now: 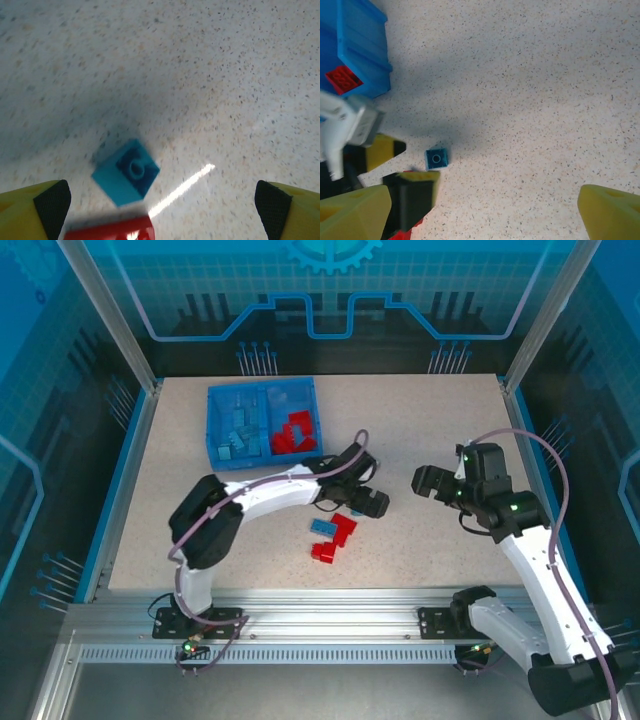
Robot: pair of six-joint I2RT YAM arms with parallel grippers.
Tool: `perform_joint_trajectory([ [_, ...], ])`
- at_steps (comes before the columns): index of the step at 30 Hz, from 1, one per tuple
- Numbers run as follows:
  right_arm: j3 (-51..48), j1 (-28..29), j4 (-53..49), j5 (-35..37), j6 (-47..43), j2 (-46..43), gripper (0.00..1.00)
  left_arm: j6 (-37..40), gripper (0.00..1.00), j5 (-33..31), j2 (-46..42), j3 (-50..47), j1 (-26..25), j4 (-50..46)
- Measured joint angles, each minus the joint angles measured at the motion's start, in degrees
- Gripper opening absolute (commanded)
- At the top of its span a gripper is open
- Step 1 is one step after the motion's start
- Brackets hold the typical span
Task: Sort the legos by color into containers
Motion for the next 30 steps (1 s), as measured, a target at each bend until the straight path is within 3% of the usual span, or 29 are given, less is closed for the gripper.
perform_joint_trajectory([
  [3, 0.0, -0.07, -0.42, -0.31, 0.02, -0.02, 0.98, 5.51, 0.99, -0.09, 4.66, 5.31, 0.15, -3.58],
  [12, -0.59, -0.07, -0.59, -1.6, 0.02, 0.0, 0.99, 28.39, 0.94, 2.78, 6.8, 6.43, 1.49, -9.51],
  [17, -0.63, -0.07, -0.59, -1.7, 0.02, -0.09, 0.99, 38.36, 0.72, 4.92, 10.58, 8.66, 2.12, -11.28],
  [20, -0.63, -0.07, -0.59, -1.7, 0.02, -0.24, 0.99, 41.9, 0.66, 4.85, 11.76, 8.72, 2.12, -10.99],
  [28, -0.68, -0.07, -0.76, -1.77, 0.02, -0.28, 0.99, 46.31, 0.35, 5.16, 12.48, 9.81, 2.23, -10.97],
  [30, -0.76, -0.09, -0.76, -2.14, 0.02, -0.26, 0.99, 46.69, 0.32, 5.31, 12.46, 9.84, 2.23, -10.95],
])
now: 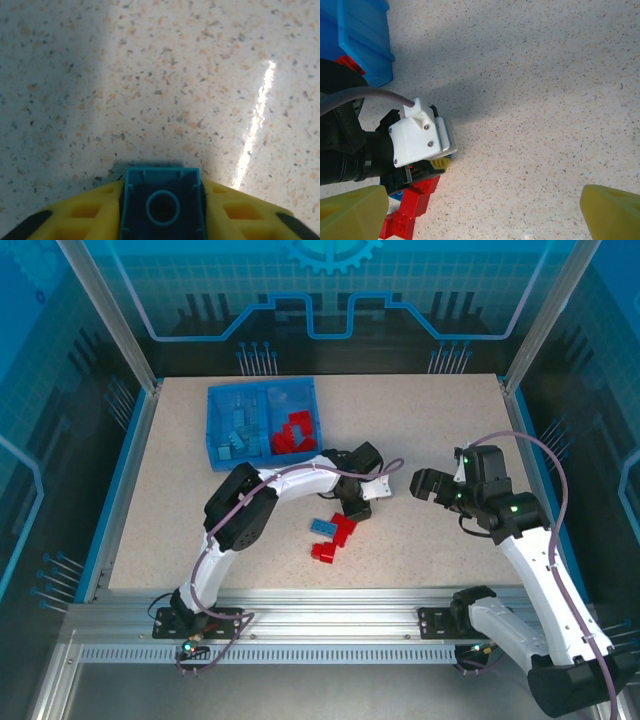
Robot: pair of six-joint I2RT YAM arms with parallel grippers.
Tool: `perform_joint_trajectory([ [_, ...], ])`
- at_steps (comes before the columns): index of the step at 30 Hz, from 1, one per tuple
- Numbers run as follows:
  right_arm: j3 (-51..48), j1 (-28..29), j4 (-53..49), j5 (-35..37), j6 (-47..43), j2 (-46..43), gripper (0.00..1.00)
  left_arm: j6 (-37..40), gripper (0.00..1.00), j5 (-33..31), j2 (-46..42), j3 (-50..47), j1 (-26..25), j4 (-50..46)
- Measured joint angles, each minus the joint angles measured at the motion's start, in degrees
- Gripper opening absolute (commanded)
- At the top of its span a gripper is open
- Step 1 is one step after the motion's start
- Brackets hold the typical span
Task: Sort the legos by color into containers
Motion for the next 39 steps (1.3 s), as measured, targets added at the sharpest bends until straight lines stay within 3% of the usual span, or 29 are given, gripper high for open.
perform_joint_trajectory([
  [8, -0.17, 0.0, 0.15, -1.66, 0.0, 0.11, 1.0, -1.79, 0.25, 0.42, -2.27, -3.45, 0.2, 3.69],
  [13, -0.26, 0.09, 2.97, -7.5, -0.74, 0.07, 1.0, -9.33, 0.25, 0.85, -12.44, -10.32, 2.36, 9.09],
  [18, -0.22, 3.76, 8.76, -12.48, -1.81, 0.76, 1.0, -19.3, 0.25, -3.48, -27.8, -12.52, 8.96, 12.37],
  [24, 3.34, 10.73, 12.68, -13.75, -3.19, 7.63, 1.0, -30.86, 0.27, -12.98, -39.95, -12.5, 22.62, 11.26],
  [30, 5.01, 13.46, 14.8, -13.68, -3.5, 12.59, 1.0, -38.95, 0.29, -18.23, -31.56, -8.35, 35.74, 4.61],
  [36, 5.01, 14.82, 14.82, -13.29, -3.48, 13.14, 1.0, -44.61, 0.33, -18.73, -14.58, -0.07, 39.98, -0.31],
  [39, 5.01, 15.13, 14.69, -12.74, -3.48, 12.94, 1.0, -46.84, 0.4, -18.08, -9.25, 2.47, 40.92, -1.77],
])
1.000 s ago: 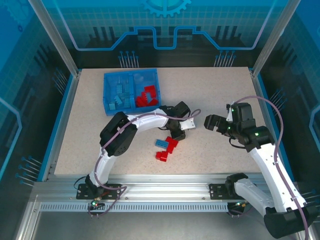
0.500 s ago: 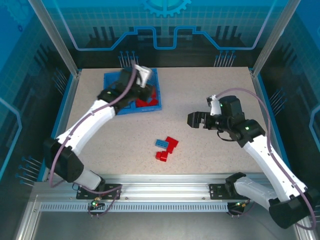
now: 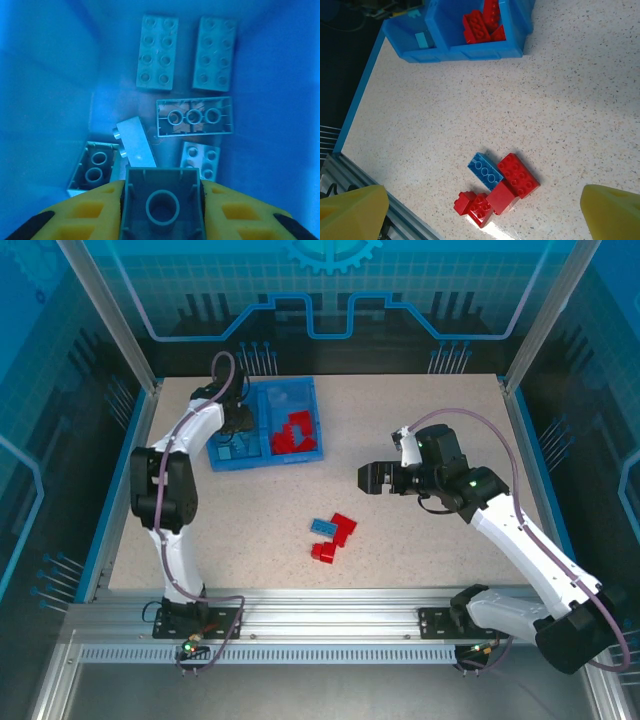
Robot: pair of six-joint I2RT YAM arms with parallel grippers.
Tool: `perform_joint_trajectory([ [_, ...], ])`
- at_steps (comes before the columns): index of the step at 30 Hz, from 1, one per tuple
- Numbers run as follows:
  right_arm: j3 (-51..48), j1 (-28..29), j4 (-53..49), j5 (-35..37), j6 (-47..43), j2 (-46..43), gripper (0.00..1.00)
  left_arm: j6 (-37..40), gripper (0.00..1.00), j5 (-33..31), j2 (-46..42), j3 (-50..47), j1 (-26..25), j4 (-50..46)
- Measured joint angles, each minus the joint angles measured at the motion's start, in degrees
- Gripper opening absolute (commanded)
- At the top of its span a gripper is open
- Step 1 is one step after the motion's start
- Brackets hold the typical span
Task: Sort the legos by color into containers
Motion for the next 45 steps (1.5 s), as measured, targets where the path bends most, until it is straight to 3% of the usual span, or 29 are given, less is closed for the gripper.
perform_joint_trajectory([
  [4, 0.0, 0.09, -0.7, 0.79, 0.0, -0.92, 1.0, -1.79, 0.53, 1.09, 2.56, 2.38, 0.79, -1.38],
  [13, 0.02, 0.33, -1.11, 1.73, -0.26, -1.55, 1.0, -2.6, 0.53, 4.0, 0.35, 4.13, 0.79, -1.9],
  [17, 0.02, 1.7, -1.14, 3.21, -2.27, 0.07, 0.99, -2.36, 0.53, 7.72, -10.29, -2.47, -0.15, -0.9],
  [20, 0.13, 4.9, -1.57, 5.05, -5.99, 3.08, 0.97, 0.42, 0.53, 11.82, -24.96, -10.29, -3.43, 2.86],
  [25, 3.67, 14.25, -4.17, 8.92, -15.43, 13.22, 0.89, 14.4, 0.63, 22.1, -50.84, -23.43, -13.4, 11.82],
  [31, 11.67, 22.95, -6.34, 13.49, -25.42, 29.31, 0.7, 35.54, 0.8, 31.52, -74.03, -43.91, -15.54, 12.7],
  [36, 17.97, 25.51, -7.37, 16.31, -29.68, 40.48, 0.66, 50.64, 0.98, 36.5, -85.68, -53.59, -15.61, 3.78],
  [40, 20.83, 25.79, -8.07, 18.53, -32.15, 45.94, 0.61, 58.73, 0.99, 39.1, -91.14, -56.13, -15.65, -2.6],
  [45, 21.64, 25.79, -9.05, 20.35, -33.94, 48.98, 0.57, 63.58, 0.99, 40.72, -91.41, -57.27, -15.65, -6.86],
])
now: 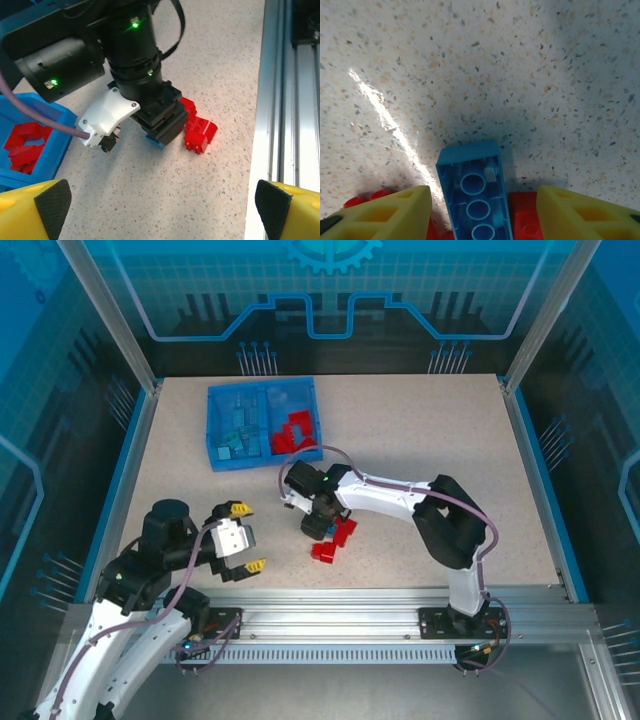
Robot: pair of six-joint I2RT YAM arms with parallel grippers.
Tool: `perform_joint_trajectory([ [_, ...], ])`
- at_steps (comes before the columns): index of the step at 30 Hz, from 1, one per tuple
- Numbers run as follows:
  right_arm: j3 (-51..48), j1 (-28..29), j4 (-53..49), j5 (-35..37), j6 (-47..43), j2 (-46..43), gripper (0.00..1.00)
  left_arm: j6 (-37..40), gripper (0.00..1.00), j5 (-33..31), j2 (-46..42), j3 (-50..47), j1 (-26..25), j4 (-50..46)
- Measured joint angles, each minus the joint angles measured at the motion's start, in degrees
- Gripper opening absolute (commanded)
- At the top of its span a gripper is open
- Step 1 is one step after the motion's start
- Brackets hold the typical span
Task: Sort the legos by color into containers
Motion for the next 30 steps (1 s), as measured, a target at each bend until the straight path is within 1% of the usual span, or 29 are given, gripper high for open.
perform_joint_trajectory([
  [4, 0.17, 0.0, -0.68, 0.0, -0.79, 1.57, 0.51, 2.12, 0.99, 0.7, 0.7, -0.44, 0.0, -0.63],
  [12, 0.35, 0.0, -1.09, 1.01, -1.25, 3.39, 0.27, 3.19, 0.99, 0.7, 2.08, -1.97, 0.0, 0.07],
  [15, 0.66, 0.0, -0.83, 1.07, -0.98, 3.39, 0.25, 3.17, 0.99, 0.7, 2.32, -2.21, 0.0, 0.79],
  [19, 0.85, -0.02, -0.07, 0.9, -0.09, 2.05, 0.25, 1.31, 0.99, 0.46, 1.95, -2.6, 0.0, 3.85],
  [22, 1.27, -0.28, 2.12, -0.33, 1.77, -2.43, 0.26, -4.83, 0.99, -1.66, 0.72, -3.58, 0.0, 9.09],
  [26, 5.25, -0.76, 8.61, -0.7, 5.01, -8.41, 0.27, -19.67, 0.99, -8.2, 1.7, -2.84, 0.0, 17.27],
  [27, 7.21, -0.94, 10.93, -0.68, 5.95, -8.92, 0.27, -24.68, 0.99, -10.75, 3.17, -1.51, 0.0, 18.29],
  [30, 13.27, -1.92, 16.37, -0.52, 8.28, -7.39, 0.26, -35.21, 0.99, -16.09, 8.22, 4.2, 0.0, 18.82],
])
